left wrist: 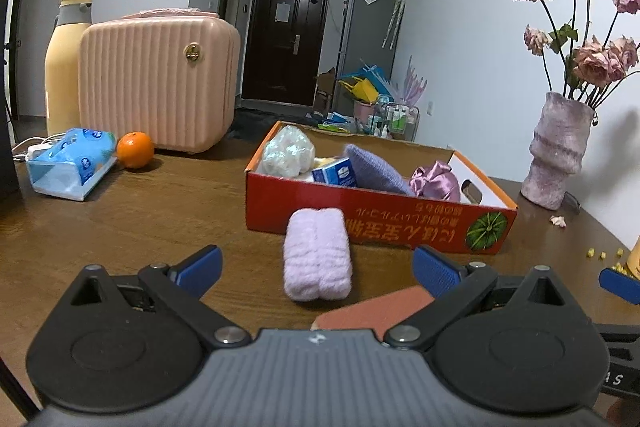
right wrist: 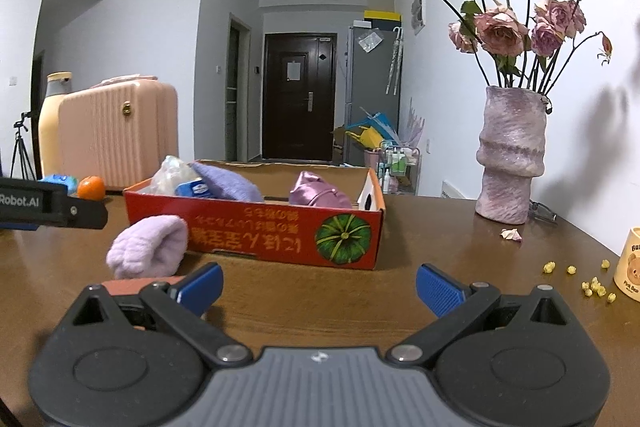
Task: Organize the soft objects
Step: 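Move the right tool down around the pink layered sponge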
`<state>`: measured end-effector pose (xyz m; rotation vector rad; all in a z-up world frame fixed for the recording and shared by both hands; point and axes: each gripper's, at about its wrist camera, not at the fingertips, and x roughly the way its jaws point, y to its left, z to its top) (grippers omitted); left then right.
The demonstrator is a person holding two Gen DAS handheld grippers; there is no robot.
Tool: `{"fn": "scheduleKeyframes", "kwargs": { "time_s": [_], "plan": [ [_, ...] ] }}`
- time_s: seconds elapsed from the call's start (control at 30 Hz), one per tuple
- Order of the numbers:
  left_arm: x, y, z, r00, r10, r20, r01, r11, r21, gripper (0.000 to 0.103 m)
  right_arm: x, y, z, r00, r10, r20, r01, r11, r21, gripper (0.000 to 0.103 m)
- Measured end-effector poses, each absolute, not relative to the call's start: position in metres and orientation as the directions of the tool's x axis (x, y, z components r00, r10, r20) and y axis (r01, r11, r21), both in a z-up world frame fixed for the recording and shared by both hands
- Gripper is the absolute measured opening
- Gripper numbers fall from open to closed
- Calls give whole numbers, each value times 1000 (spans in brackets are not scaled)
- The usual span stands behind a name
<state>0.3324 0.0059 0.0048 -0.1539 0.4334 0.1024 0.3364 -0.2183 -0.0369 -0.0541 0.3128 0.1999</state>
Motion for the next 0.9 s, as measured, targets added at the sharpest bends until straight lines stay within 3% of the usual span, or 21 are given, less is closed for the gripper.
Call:
{"fn": "scheduleKeyframes", "kwargs": {
  "time_s": [0.4,0.9],
  "plan": [
    [301,32,1,898,66,-435,-127,986,-111,103,314,-198,-40,917,214,-336,-239,970,-36,103],
    [286,82,-1,887,106,-449,-165,982,-94,103,321,-132,-51,837,328,-439,-389,920,-54,103]
  ]
}}
